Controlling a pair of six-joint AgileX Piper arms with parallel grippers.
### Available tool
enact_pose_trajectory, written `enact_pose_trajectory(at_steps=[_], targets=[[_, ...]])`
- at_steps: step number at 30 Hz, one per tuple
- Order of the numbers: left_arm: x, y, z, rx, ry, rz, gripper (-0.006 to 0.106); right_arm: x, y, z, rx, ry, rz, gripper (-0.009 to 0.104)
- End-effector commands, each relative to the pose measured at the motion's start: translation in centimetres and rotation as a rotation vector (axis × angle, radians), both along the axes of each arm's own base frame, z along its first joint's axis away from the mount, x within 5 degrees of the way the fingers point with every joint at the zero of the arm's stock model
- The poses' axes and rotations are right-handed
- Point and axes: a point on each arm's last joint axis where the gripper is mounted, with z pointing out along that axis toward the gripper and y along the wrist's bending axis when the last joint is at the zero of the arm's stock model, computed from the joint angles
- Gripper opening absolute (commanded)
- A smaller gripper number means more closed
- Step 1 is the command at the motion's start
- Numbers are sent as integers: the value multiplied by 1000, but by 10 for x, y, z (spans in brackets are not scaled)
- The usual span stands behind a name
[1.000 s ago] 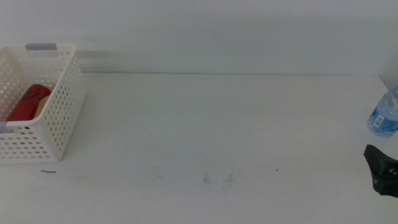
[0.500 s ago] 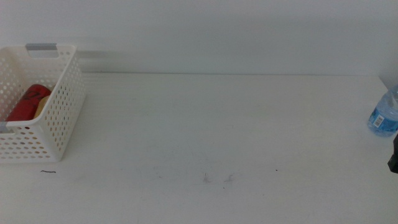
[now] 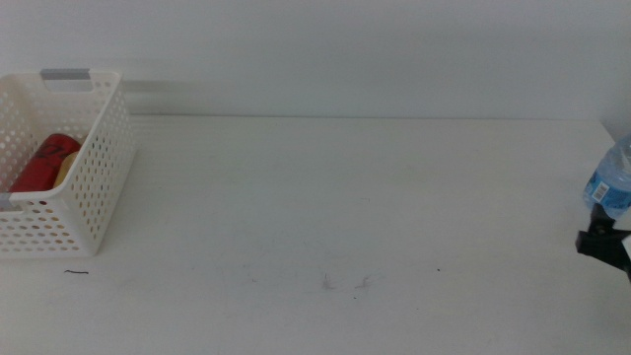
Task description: Use arms to grab the bottles and put them into the dustbin to the left of the table.
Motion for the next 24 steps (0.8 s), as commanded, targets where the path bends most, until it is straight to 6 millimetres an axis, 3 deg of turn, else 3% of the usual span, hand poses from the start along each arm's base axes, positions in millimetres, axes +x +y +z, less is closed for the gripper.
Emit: enact_pose_trajectory(at_steps=[1,13,24], targets=[[0,0,4,-22,-26,10,94,15,-5,-6,-37,-3,-31,88],[1,0,6,-35,-41,19,94,70,-15,-29,-75,-12,-165,88],[1,0,6,-35,-41,19,94,104,-29,-42,-143,-11,-263,88]])
